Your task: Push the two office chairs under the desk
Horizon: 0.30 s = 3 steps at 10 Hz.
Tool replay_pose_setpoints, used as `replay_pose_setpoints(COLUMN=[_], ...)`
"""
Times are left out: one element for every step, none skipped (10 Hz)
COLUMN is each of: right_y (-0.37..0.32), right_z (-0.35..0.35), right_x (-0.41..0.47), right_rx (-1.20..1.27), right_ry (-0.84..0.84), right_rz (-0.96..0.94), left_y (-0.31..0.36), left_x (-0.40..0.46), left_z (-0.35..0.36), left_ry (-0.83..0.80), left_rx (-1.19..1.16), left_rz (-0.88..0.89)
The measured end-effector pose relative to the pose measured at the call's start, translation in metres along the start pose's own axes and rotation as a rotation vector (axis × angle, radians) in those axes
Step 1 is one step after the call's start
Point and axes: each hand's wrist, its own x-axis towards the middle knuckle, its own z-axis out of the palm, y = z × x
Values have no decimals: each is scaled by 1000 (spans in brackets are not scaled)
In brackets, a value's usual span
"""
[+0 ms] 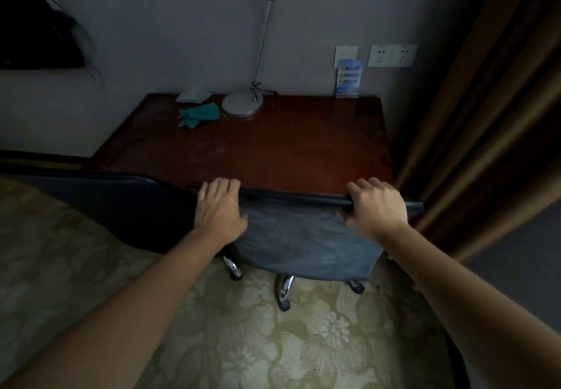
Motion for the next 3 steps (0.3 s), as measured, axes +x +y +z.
replay_pose_setpoints(right_y=[-13, -23, -30], right_z=[-10, -8, -28], right_x=[-18, -32, -32], right_rx=[4, 31, 143], right_ry=[9, -67, -130], right_rz=[119, 139, 162], left_y=[10, 17, 24], left_x=[-17, -26, -33], left_z=[-23, -39, -63], left_ry=[-114, -110, -37], left_rx=[-46, -120, -279], left_rz=[-28, -29, -28])
